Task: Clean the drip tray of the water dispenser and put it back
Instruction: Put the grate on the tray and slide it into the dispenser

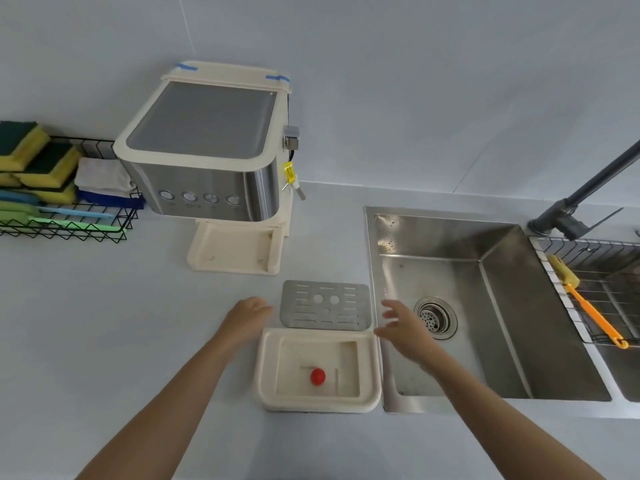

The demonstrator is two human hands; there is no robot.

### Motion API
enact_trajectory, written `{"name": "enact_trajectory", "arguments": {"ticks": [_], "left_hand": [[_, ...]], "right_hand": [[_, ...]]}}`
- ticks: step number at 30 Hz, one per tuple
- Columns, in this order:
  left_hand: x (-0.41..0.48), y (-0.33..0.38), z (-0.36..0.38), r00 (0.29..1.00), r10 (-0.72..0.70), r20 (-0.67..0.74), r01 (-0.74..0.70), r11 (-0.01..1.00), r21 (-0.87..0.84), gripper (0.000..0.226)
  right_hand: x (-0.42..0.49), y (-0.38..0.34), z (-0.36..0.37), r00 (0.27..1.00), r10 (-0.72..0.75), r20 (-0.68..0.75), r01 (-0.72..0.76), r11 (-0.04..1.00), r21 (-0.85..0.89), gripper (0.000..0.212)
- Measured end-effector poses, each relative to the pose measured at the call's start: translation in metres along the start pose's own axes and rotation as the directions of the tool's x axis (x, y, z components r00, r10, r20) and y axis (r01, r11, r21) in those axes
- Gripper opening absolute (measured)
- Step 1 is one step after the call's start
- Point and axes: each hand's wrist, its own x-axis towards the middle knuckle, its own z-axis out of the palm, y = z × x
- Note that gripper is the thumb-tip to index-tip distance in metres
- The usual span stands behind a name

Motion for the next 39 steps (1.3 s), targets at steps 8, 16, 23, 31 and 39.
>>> {"name": "enact_trajectory", "arguments": {"ticks": [8, 16, 23, 31, 39], "left_hand": [[0.034, 0.037, 0.018, 0.926, 0.273, 0.263, -0.378, 0.703, 0.603, 0.071], [0.066, 0.049, 0.029, 0.898, 0.233, 0.373, -0.426, 0.243, 0.872, 0.095], [0.074, 0.051, 0.032, 0.905, 0.229, 0.358, -0.402, 0.192, 0.895, 0.088], [0.074, 0.051, 0.026, 0.895, 0.293, 0.336, -0.393, 0.162, 0.905, 0.088], [0.062, 0.041, 0.014, 0.9, 0.382, 0.209, -0.423, 0.655, 0.626, 0.053]], "right_hand": [[0.064, -0.019, -0.016, 0.959, -0.212, 0.186, 0.281, 0.779, -0.561, 0.086], [0.088, -0.016, -0.005, 0.936, -0.19, 0.297, 0.35, 0.604, -0.716, 0.098], [0.099, -0.022, 0.0, 0.937, -0.177, 0.302, 0.349, 0.508, -0.788, 0.106], [0.1, -0.022, 0.0, 0.94, -0.195, 0.278, 0.339, 0.487, -0.805, 0.102], [0.084, -0.017, -0.015, 0.963, -0.189, 0.191, 0.237, 0.933, -0.27, 0.039]]}}
